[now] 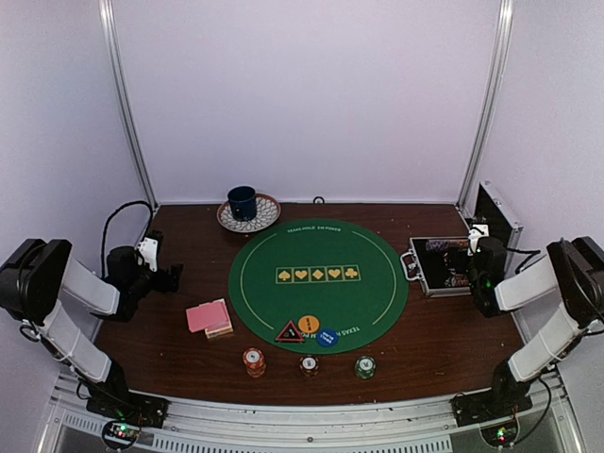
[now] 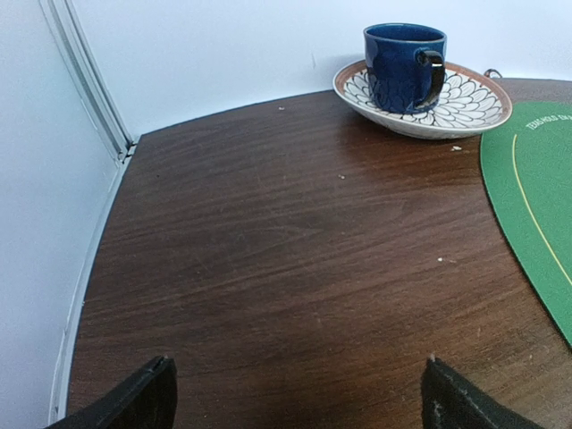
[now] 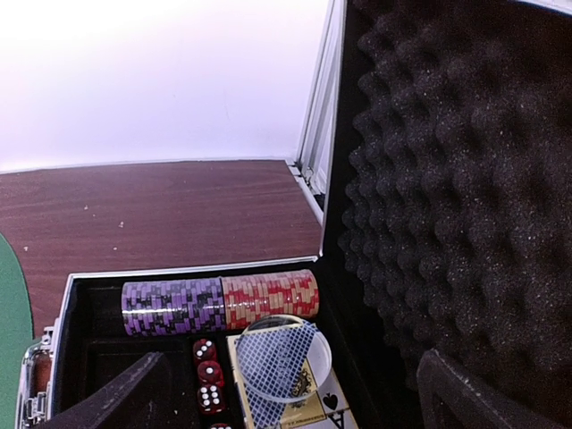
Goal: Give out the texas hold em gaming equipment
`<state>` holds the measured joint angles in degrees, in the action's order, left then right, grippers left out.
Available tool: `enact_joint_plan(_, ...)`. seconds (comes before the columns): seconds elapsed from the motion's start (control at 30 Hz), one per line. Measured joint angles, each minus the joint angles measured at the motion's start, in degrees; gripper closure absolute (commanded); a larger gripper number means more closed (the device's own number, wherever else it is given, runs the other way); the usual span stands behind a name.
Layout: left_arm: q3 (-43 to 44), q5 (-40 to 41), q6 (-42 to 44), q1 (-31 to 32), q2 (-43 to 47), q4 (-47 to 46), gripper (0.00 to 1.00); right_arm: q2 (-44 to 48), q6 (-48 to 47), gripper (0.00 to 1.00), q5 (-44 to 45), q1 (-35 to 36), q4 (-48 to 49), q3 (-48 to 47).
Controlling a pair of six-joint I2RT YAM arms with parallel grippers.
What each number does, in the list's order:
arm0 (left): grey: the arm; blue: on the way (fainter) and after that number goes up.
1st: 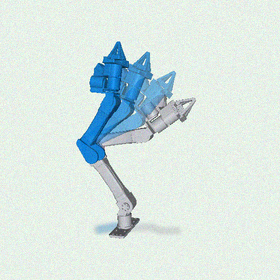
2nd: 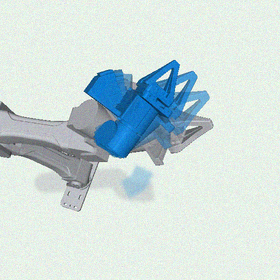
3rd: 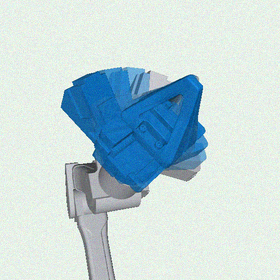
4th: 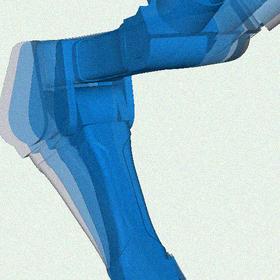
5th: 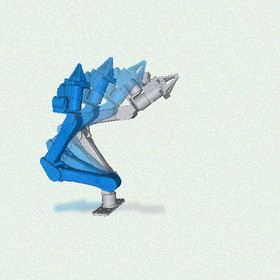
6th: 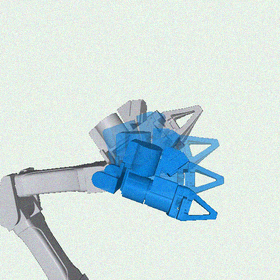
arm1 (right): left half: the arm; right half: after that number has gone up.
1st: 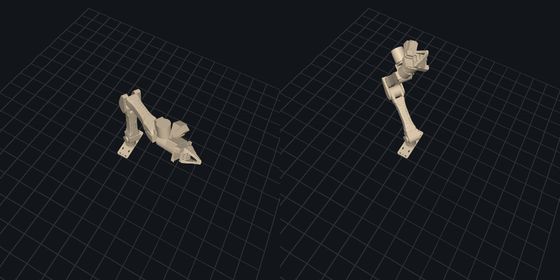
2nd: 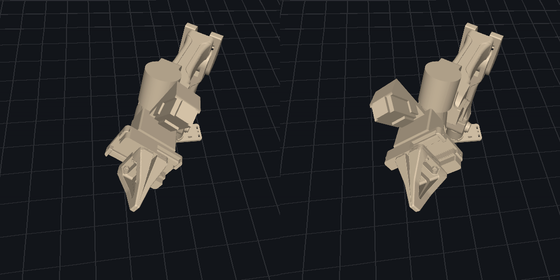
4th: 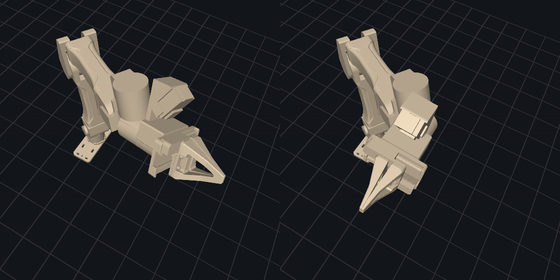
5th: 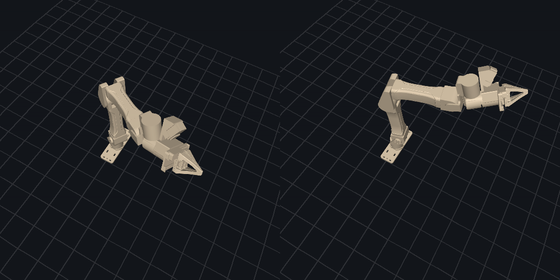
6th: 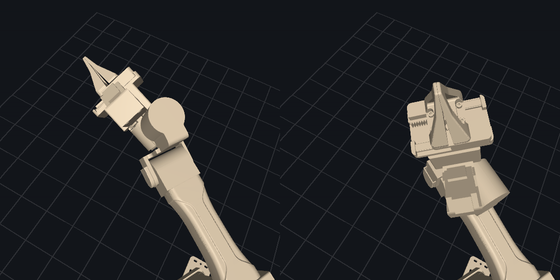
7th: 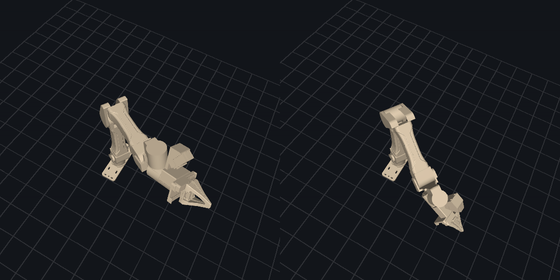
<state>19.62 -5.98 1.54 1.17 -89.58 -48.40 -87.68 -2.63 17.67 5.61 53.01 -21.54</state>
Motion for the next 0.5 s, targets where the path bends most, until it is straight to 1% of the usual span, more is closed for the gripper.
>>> enact_joint_plan(0.07,0.2,-0.2,0.0,0.0,0.2,1.0,0.02,2.3,-0.4,0.0,0.8,0.8,-3.8,-0.8)
enact_joint_plan(0.17,3.7,-0.2,0.0,0.0,1.9,9.1,0.02,7.1,-0.2,0.0,1.9,1.7,-13.2,-5.0)
enact_joint_plan(0.23,8.1,-0.5,0.5,0.0,3.6,15.8,0.02,10.8,1.8,0.0,2.3,1.8,-20.0,-9.4)
enact_joint_plan(0.3,11.7,-0.6,1.2,0.0,5.3,20.2,0.02,14.0,3.8,0.0,2.0,1.8,-25.4,-13.3)
enact_joint_plan(0.43,17.4,-0.4,2.5,0.0,8.6,31.1,0.03,18.0,7.7,0.0,-0.8,1.8,-32.6,-18.8)
enact_joint_plan(0.5,21.9,-0.4,2.9,0.0,8.7,39.1,0.02,18.2,13.4,0.0,-2.9,1.4,-36.9,-21.4)
